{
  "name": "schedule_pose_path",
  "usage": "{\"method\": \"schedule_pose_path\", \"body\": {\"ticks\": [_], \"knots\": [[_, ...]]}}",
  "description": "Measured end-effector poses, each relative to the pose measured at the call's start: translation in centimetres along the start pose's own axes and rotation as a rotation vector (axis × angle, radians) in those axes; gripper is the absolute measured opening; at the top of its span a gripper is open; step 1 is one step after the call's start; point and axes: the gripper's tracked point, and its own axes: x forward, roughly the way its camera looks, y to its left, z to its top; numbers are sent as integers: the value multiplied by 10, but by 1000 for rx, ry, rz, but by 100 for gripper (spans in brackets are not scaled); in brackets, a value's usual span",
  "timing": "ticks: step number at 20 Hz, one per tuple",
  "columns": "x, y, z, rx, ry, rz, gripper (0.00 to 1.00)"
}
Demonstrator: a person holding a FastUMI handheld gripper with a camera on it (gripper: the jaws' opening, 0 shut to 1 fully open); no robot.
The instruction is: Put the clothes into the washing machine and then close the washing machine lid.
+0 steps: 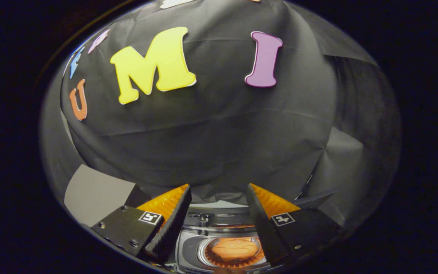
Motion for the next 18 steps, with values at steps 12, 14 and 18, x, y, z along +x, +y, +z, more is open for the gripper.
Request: {"method": "schedule_pose_path", "body": {"ticks": [12,14,18], "knots": [[49,-13,-12,-12,127,-69,90],[52,-17,-20,-80,163,-88,90],[54,-15,-16,-94,150,-66,88]]}}
